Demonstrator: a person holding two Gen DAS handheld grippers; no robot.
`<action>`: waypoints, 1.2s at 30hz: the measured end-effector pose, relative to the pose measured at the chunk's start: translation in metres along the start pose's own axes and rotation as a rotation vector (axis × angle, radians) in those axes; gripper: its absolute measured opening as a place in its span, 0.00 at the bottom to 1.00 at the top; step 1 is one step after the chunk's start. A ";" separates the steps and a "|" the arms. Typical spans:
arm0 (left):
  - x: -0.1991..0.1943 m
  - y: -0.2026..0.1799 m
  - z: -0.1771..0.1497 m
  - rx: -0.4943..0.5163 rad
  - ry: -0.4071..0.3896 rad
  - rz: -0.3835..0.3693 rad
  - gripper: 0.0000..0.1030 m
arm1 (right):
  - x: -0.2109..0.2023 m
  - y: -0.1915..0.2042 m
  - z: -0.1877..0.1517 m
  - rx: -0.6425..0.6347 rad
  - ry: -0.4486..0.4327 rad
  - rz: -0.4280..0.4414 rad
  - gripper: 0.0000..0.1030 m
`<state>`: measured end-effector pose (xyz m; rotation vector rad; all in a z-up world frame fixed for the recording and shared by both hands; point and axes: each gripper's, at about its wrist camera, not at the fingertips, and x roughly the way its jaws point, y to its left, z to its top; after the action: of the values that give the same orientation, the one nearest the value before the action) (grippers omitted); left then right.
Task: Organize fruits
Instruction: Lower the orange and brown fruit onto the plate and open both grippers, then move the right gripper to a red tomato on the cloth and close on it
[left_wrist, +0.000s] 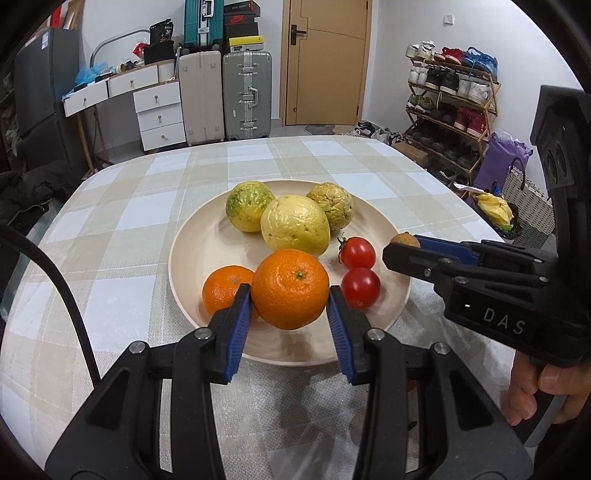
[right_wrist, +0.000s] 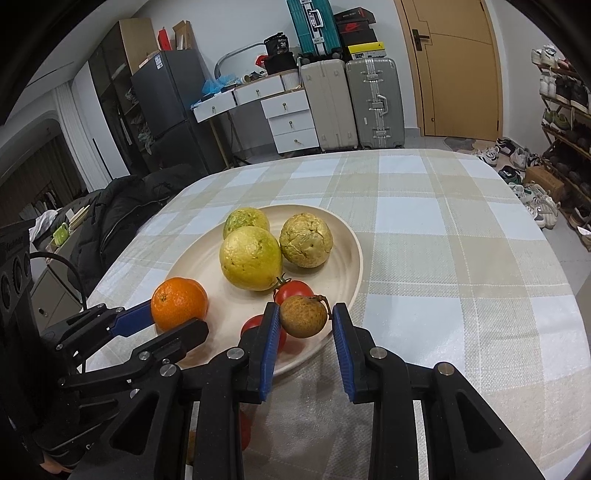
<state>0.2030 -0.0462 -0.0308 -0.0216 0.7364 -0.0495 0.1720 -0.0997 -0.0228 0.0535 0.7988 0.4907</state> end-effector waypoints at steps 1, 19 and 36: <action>0.000 -0.001 0.000 0.005 0.001 0.004 0.37 | 0.000 0.000 0.000 0.000 0.000 -0.001 0.28; -0.003 -0.006 -0.002 0.038 0.004 0.020 0.42 | -0.006 0.004 0.005 -0.007 -0.032 -0.002 0.54; -0.064 0.005 -0.034 -0.017 -0.031 0.009 0.99 | -0.044 0.018 -0.011 -0.102 -0.014 -0.022 1.00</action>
<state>0.1323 -0.0382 -0.0133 -0.0353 0.7060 -0.0347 0.1316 -0.1046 0.0031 -0.0460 0.7588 0.5095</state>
